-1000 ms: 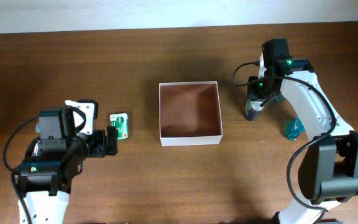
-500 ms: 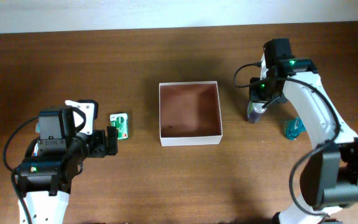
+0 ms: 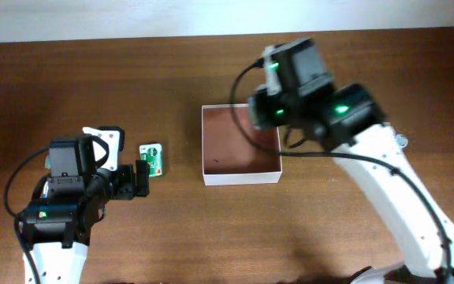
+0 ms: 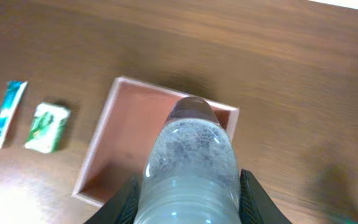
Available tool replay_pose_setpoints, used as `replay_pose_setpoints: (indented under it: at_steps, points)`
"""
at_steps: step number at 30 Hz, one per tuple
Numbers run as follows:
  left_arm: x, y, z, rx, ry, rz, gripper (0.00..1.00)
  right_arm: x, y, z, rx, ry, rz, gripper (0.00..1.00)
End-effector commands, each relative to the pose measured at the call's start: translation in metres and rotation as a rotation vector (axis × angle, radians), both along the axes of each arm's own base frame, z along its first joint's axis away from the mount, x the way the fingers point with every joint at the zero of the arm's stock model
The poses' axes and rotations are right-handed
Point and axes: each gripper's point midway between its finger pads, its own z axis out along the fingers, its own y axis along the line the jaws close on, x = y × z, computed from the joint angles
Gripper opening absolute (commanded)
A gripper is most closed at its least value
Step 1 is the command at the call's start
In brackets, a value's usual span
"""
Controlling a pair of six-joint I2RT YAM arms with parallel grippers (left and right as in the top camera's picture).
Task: Pack container
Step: 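Lift the soap bottle with the right gripper and place it in the box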
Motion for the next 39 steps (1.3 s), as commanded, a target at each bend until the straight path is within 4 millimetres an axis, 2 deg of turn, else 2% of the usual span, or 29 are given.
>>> replay_pose_setpoints:
  at_steps: [1,9,13,17,22,28,29,32,34,37,39]
  points:
    - [0.003,-0.001,0.008,-0.014,-0.021,0.005,0.99,0.014,0.038,-0.019,0.003,-0.005,-0.021,0.04]
    - [0.003,-0.001,0.008,-0.014,-0.021,0.005,0.99,0.034,0.073,-0.081,-0.004,0.084,-0.046,0.04]
    - [0.003,-0.001,0.008,-0.014,-0.021,0.005,0.99,0.045,0.080,-0.107,0.008,0.119,-0.099,0.04]
    - [0.003,-0.001,0.008,-0.014,-0.021,0.005,0.99,0.053,0.085,-0.142,0.018,0.179,-0.181,0.04]
    - [0.003,-0.001,0.008,-0.014,-0.021,0.005,0.99,0.056,0.088,-0.165,0.005,0.209,-0.192,0.04]
    - [0.003,-0.001,0.008,-0.014,-0.021,0.005,0.99,0.058,0.089,-0.170,0.002,0.213,-0.194,0.05]
    - [0.003,-0.001,0.008,-0.014,-0.021,0.005,0.99,0.058,0.089,-0.170,0.001,0.213,-0.193,0.12]
    - [0.003,-0.001,0.008,-0.014,-0.021,0.005,0.99,0.057,0.089,-0.170,-0.001,0.214,-0.190,0.58]
    - [0.003,-0.001,0.008,-0.014,-0.021,0.005,0.99,0.055,0.090,-0.171,-0.004,0.223,-0.166,0.83]
    - [0.003,-0.001,0.008,-0.014,-0.021,0.005,0.99,0.051,0.094,-0.172,-0.013,0.235,-0.111,0.98]
    - [0.003,-0.001,0.008,-0.014,-0.021,0.005,0.99,0.049,0.093,-0.172,-0.017,0.240,-0.111,0.99]
